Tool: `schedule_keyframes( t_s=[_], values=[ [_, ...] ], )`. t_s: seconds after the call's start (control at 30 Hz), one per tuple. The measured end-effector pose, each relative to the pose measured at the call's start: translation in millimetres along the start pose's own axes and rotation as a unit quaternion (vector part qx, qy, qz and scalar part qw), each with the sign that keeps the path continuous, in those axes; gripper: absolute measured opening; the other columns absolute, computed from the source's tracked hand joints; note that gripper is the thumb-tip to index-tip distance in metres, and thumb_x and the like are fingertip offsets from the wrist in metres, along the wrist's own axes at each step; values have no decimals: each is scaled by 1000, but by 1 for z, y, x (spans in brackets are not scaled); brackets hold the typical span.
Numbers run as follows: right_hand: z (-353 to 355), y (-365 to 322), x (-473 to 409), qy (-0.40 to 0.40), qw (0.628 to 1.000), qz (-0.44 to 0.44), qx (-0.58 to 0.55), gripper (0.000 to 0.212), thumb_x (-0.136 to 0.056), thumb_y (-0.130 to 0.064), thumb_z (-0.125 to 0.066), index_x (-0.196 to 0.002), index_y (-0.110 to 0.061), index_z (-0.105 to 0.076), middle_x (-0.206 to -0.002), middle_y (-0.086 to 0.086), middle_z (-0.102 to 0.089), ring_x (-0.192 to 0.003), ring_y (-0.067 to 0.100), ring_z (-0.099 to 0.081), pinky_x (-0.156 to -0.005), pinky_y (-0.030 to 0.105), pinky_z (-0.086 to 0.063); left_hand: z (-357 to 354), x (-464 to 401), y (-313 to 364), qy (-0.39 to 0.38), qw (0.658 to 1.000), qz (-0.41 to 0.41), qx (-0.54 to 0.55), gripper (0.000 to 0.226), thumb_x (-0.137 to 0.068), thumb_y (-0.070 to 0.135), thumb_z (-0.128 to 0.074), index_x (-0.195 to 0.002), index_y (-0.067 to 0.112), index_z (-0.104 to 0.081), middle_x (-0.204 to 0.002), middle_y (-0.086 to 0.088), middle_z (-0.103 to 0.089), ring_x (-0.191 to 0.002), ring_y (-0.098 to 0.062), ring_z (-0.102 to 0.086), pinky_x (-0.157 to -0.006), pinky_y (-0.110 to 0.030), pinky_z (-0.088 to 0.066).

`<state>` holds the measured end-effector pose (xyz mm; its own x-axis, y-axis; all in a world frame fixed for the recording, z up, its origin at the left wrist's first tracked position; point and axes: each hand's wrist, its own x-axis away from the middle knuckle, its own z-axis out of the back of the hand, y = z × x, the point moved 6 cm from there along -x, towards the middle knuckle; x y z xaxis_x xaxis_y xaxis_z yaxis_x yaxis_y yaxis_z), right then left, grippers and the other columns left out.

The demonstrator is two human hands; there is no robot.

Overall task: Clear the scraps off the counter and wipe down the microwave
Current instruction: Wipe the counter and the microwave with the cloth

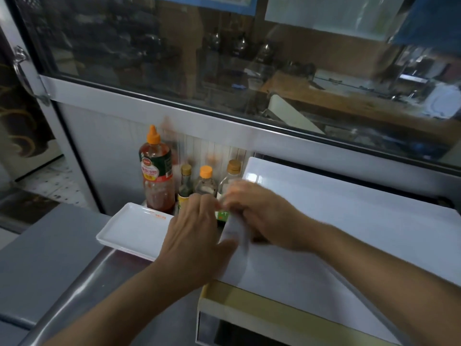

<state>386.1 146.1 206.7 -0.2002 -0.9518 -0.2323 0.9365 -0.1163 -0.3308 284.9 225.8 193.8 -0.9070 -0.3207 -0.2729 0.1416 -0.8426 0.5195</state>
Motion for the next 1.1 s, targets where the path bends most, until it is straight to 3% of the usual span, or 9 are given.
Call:
schedule_keyframes(
  t_s=[0.1, 0.27, 0.43, 0.5, 0.63, 0.73, 0.83, 0.97, 1.1],
  values=[
    [-7, -19, 35, 0, 1000, 15, 2, 40, -95, -24, -34, -133, -24, -48, -142, -9, -41, -129, 10, -39, -107, 33, -36, 4, 5, -4, 2, 999, -10, 50, 34, -81, 34, -62, -99, 29, -34, -100, 8, -39, -92, -10, -42, -75, -19, -38],
    [20, 33, 17, 8, 1000, -12, -5, 54, -97, -51, -18, -138, -26, -43, -146, -8, -37, -133, 6, -33, -104, 17, -28, -3, 1, -3, -20, 999, -6, 33, 36, -84, 31, -61, -112, 29, -39, -110, 12, -37, -98, -9, -35, -77, -23, -32],
    [23, 81, 14, 18, 977, -207, 47, 46, -99, -12, -33, -144, -22, -35, -155, -3, -24, -143, 12, -16, -107, 11, -10, -10, -4, 6, -34, 999, 11, -14, 27, -89, 30, -54, -116, 30, -48, -122, 9, -47, -104, -11, -36, -94, -35, -40],
    [21, 40, 31, 36, 989, -135, 47, 45, -97, -8, -37, -142, -14, -38, -152, 7, -31, -142, 20, -21, -109, 7, -1, -11, -4, 8, -35, 999, 9, -33, 27, -90, 31, -53, -117, 30, -49, -123, 8, -48, -104, -12, -36, -93, -34, -39],
    [5, -17, 105, 31, 999, -19, 34, 42, -98, -23, -33, -139, -20, -45, -150, -5, -35, -139, 12, -31, -114, 28, -29, -11, -8, 14, -51, 994, -5, -94, 28, -90, 35, -53, -118, 30, -50, -126, 8, -48, -110, -16, -39, -93, -33, -38],
    [20, 10, 102, -9, 998, -50, 30, 43, -101, -18, -25, -140, -25, -42, -142, -26, -37, -126, 9, -43, -104, 27, -36, -14, -12, 25, -47, 989, -38, -139, 34, -90, 39, -52, -123, 34, -48, -133, 14, -43, -118, -17, -37, -98, -35, -35],
    [43, 73, 80, -12, 989, -137, 52, 47, -99, -8, -30, -143, -21, -37, -153, -5, -28, -133, 12, -35, -112, 35, -29, -27, -11, 42, -55, 990, -48, -117, 34, -91, 36, -50, -125, 37, -48, -135, 17, -43, -118, -14, -38, -98, -34, -34],
    [54, 99, 75, 30, 973, -215, 72, 47, -98, -10, -32, -143, -21, -35, -151, -5, -27, -131, 8, -31, -110, 29, -30, -35, -12, 49, -51, 988, -43, -139, 29, -91, 34, -48, -120, 37, -49, -130, 18, -43, -112, -13, -41, -94, -33, -38],
    [33, 29, 125, 58, 992, -89, 62, 46, -93, -9, -41, -140, -12, -43, -150, 5, -35, -139, 16, -27, -114, 12, -14, -32, -11, 52, -63, 987, -31, -145, 29, -89, 32, -47, -117, 37, -51, -128, 17, -44, -113, -14, -42, -97, -37, -37]
  ],
)
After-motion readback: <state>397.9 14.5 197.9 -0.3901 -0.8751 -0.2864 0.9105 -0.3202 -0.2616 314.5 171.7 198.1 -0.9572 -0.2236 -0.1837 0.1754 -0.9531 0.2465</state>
